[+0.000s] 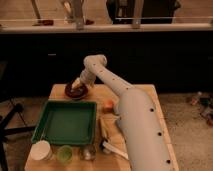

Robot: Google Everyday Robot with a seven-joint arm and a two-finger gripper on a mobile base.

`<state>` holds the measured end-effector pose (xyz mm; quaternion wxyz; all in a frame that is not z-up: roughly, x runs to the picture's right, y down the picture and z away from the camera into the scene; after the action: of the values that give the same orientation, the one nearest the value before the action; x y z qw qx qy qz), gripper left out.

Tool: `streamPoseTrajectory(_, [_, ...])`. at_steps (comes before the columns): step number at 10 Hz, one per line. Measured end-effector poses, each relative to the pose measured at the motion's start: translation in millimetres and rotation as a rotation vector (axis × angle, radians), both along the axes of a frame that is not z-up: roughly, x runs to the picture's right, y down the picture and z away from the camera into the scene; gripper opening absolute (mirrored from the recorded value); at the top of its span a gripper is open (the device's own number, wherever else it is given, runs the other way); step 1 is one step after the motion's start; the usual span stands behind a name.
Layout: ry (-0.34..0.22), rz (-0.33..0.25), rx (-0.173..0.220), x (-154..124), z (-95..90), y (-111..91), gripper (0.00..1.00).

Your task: Stack bowls into tray

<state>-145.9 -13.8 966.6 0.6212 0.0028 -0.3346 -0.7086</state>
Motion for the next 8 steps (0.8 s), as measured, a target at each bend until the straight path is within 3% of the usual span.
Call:
streamPoseTrajectory(2, [-0.001, 0.004, 0.021, -1, 2.1, 6, 0.8])
streamPoseTrajectory(6, [0.016, 0.016, 0.099, 2, 5.9, 15, 0.8])
streamPoseTrajectory(8, [0.018, 0.026, 0.113, 5, 9.4, 18, 0.8])
